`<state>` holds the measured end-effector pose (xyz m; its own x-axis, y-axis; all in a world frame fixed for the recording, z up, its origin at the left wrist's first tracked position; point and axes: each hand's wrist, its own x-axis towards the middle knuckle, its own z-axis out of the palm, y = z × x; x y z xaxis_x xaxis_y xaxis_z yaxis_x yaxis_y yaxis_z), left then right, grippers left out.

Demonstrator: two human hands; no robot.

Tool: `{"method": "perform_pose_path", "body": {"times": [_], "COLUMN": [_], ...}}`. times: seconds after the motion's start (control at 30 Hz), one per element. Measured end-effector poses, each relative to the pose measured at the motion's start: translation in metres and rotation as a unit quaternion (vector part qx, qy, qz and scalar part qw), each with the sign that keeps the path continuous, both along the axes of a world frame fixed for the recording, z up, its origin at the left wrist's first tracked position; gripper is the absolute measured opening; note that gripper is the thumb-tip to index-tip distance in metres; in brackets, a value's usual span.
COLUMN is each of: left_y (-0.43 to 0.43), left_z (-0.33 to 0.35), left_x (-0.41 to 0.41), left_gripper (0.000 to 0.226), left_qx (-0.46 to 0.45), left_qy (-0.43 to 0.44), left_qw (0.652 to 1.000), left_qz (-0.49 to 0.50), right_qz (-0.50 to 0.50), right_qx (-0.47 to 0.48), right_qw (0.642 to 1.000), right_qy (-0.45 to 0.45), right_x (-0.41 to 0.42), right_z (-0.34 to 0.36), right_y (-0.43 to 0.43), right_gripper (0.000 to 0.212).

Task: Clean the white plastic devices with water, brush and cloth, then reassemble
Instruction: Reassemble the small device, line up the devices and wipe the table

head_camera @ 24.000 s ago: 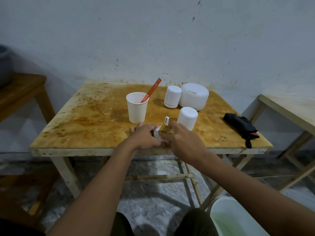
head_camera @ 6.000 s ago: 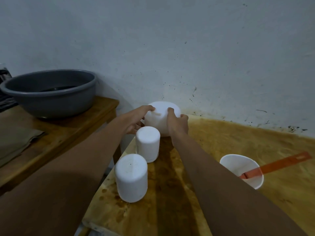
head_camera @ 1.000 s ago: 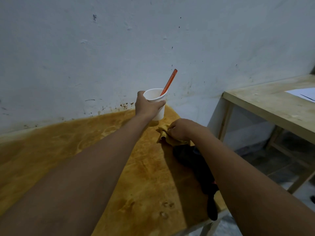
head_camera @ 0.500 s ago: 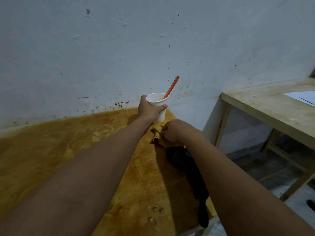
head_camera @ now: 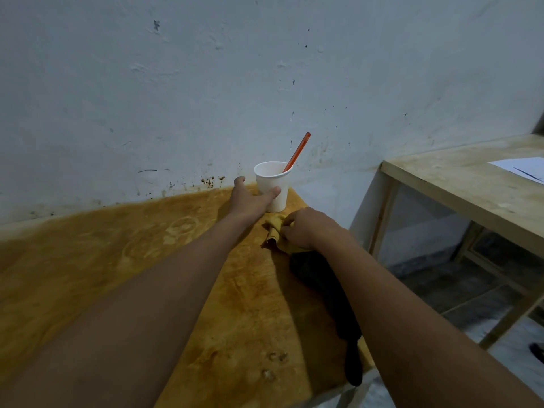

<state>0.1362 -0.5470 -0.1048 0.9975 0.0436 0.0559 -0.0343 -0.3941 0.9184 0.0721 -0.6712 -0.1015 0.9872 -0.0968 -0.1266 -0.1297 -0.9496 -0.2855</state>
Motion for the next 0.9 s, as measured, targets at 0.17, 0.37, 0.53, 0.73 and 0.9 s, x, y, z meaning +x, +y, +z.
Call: {"method": "perform_pose_path", "body": {"times": [0.17, 0.37, 0.53, 0.73, 0.9], "left_y": [0.048, 0.092, 0.107, 0.109, 0.108], "left_z": [-0.006, -0.005, -0.005, -0.004, -0.001], "left_x": [-0.054, -0.131, -0.158, -0.161, -0.160], "left_gripper": [0.084, 0.085, 0.086, 0.087, 0.088], "left_qx": [0.204, 0.382, 0.411, 0.421, 0.421], "left_qy": [-0.024, 0.015, 0.090, 0.092, 0.086], "left_qw": [0.979, 0.924, 0.906, 0.901, 0.902], "left_qz": [0.016, 0.002, -0.038, -0.046, -0.042], "right_qz": [-0.021, -0.078, -0.111, -0.122, -0.112], "right_qx": [0.072, 0.043, 0.016, -0.015, 0.027], "right_qw": [0.994, 0.989, 0.989, 0.985, 0.975], "right_qy": [-0.084, -0.117, -0.091, -0.122, -0.188], "right_x": [-0.040, -0.113, -0.158, -0.165, -0.157], "right_z": [0.013, 0.009, -0.009, -0.020, -0.024], "right_y": [0.004, 0.013, 0.023, 0.018, 0.009], "right_gripper": [0.049, 0.063, 0.074, 0.054, 0.032]}}
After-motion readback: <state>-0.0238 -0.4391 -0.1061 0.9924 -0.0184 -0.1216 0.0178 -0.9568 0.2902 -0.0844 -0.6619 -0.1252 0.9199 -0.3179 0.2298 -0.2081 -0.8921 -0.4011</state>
